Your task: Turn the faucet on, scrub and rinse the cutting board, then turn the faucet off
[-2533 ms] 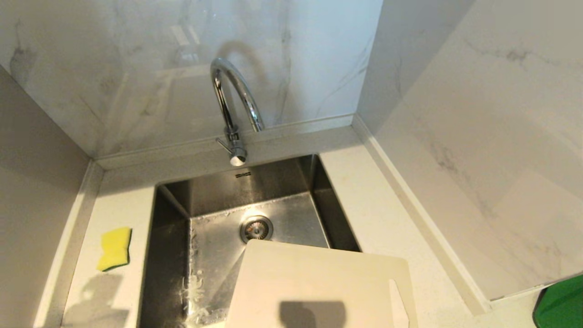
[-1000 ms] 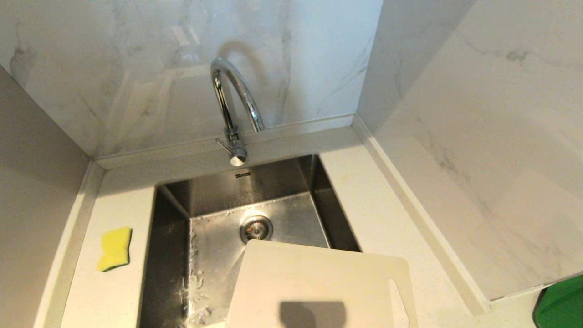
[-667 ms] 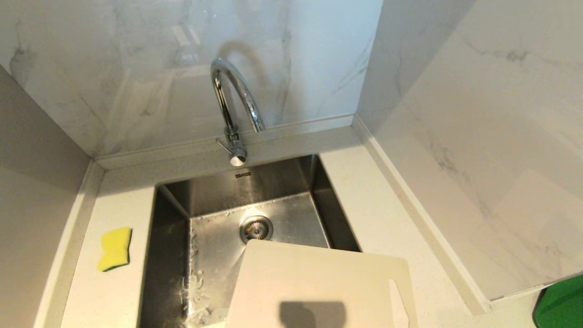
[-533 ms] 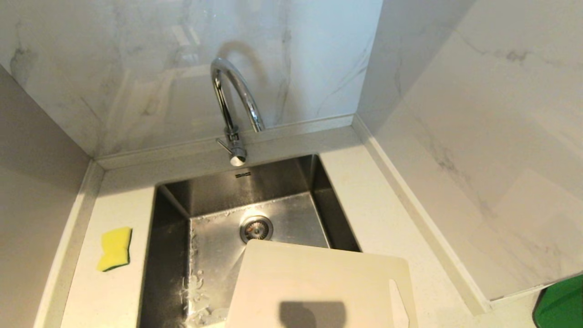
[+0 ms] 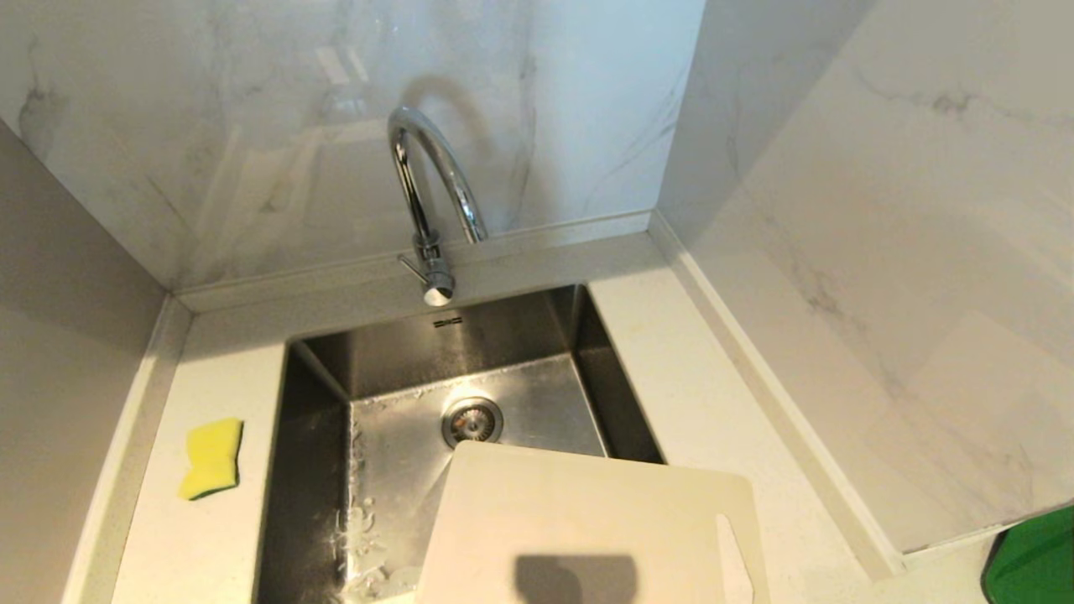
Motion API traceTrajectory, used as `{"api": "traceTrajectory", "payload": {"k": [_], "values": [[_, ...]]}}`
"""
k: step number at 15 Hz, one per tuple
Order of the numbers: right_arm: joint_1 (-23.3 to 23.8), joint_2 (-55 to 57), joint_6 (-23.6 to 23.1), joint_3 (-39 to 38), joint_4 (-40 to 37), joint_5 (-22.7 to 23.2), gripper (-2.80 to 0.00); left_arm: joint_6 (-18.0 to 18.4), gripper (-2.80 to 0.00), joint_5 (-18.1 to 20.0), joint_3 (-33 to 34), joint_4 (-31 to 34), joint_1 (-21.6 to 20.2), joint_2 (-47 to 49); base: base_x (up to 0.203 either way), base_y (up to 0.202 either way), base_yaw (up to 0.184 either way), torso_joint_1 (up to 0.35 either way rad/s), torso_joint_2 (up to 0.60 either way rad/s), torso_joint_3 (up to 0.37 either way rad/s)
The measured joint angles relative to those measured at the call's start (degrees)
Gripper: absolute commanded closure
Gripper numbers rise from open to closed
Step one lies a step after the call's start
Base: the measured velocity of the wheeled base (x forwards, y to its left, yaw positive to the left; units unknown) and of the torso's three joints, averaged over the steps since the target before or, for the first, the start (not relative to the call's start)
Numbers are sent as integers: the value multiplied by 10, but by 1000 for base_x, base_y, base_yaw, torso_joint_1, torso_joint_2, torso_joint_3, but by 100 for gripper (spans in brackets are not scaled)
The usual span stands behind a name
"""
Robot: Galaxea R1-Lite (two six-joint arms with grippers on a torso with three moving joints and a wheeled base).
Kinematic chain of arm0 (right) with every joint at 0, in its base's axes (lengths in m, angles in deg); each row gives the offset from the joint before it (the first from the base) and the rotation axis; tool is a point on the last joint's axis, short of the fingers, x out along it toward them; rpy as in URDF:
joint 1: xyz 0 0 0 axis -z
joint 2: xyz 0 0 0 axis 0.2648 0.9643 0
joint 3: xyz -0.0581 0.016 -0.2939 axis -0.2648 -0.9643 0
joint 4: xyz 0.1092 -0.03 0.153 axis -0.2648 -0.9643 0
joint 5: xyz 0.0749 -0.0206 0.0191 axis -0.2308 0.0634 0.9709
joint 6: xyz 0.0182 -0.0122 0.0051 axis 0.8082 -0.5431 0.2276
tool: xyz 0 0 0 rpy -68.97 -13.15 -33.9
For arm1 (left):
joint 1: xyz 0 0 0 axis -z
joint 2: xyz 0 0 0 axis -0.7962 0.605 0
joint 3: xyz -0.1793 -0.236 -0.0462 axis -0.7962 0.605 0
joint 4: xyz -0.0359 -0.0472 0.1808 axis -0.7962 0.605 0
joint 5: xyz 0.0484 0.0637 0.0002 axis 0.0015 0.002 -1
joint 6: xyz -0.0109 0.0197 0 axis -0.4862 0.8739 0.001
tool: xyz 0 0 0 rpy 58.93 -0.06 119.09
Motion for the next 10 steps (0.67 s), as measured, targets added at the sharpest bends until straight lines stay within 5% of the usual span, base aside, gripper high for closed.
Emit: {"api": "traceTrajectory", "payload": {"k": [10], "values": [[0,0,0,0,0,0,0,-75,0,-4,7,-10,-6,-102,0,0,0,0,0,0]]}}
